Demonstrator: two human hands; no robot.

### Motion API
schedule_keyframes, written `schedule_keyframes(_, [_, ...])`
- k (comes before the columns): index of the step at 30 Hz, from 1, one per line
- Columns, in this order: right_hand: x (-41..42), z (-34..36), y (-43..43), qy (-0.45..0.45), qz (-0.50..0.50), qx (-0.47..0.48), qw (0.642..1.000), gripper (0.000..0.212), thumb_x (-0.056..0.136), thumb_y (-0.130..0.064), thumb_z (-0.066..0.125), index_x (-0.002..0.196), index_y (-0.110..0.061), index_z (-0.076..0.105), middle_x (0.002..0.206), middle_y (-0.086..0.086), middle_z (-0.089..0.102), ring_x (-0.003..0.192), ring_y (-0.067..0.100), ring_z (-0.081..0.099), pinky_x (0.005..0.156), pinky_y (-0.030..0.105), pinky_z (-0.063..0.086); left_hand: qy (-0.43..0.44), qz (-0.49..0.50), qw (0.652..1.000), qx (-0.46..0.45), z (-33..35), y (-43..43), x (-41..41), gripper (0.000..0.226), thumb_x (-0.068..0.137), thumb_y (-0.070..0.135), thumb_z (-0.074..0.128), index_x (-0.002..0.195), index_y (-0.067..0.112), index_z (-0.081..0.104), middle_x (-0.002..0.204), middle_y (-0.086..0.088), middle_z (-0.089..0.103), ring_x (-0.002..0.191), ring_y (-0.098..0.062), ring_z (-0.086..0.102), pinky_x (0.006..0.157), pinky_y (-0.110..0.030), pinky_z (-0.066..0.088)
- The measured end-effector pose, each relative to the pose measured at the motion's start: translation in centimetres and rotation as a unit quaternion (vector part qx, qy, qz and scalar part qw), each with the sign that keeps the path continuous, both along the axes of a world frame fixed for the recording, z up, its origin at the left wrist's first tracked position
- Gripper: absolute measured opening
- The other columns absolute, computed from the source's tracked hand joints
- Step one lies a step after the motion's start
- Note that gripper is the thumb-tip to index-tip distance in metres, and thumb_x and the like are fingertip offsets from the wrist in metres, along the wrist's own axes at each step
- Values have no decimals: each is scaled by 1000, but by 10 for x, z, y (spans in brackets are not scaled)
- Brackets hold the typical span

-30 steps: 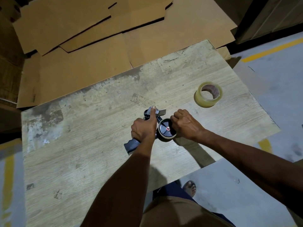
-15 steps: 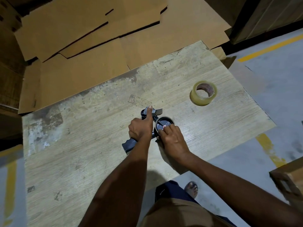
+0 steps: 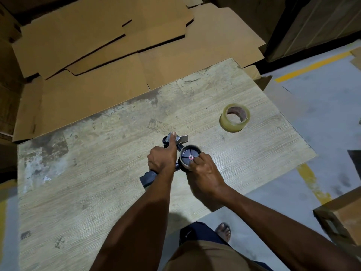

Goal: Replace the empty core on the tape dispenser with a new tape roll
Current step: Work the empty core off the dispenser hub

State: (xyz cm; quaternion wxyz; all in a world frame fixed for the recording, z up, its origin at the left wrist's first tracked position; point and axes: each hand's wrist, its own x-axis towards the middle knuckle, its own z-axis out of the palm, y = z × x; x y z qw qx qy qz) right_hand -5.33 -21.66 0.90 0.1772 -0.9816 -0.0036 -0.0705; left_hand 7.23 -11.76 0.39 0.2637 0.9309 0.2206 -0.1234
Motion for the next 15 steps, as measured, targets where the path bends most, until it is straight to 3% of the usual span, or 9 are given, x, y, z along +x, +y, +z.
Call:
schedule_keyframes(3, [1,-1,-9,-46,47,12,998,37,77,-12,39,85,-1,74,82,12,71,76,32,66,68,37,55,-6,-18,1000,5,0,-1,0,100,72,100,40,82,5,69,100,-17,73,100,-35,66,75,-38,48])
schedule_keyframes(6, [4,-1,-16,-50,82,2,995,39,80,-17,37,81,-4,74,78,7,70,74,29,66,72,30,44,-3,-24,1000,8,-1,-1,2,103,74,100,39,88,3,72,104,-18,72,105,-36,65,80,-40,50])
schedule_keyframes(8, [8,-1,-19,-60,89,-27,994,30,80,-14,45,79,-5,74,75,6,69,74,27,65,72,31,39,2,-18,1000,5,-1,-1,4,105,73,100,40,91,2,73,106,-18,72,106,-35,64,80,-40,50])
schedule_keyframes(10, [11,-2,-22,-60,92,-51,993,8,72,-4,69,79,-6,74,75,6,69,75,26,62,71,32,37,2,-21,1000,2,-1,-1,6,99,76,97,42,86,3,69,105,-17,71,105,-34,64,74,-38,44])
schedule_keyframes(12, [12,-7,-23,-58,88,-52,993,21,60,1,82,76,-7,73,73,5,69,75,25,60,70,33,34,-1,-27,1000,-2,1,-3,5,89,78,95,46,78,7,63,104,-16,71,104,-33,63,72,-36,38])
schedule_keyframes(15, [9,-9,-27,-51,93,-26,994,26,56,4,83,76,-7,73,73,5,69,75,26,60,69,34,35,-5,-34,999,1,0,-3,3,94,77,96,43,81,5,67,100,-15,71,101,-32,64,71,-36,43])
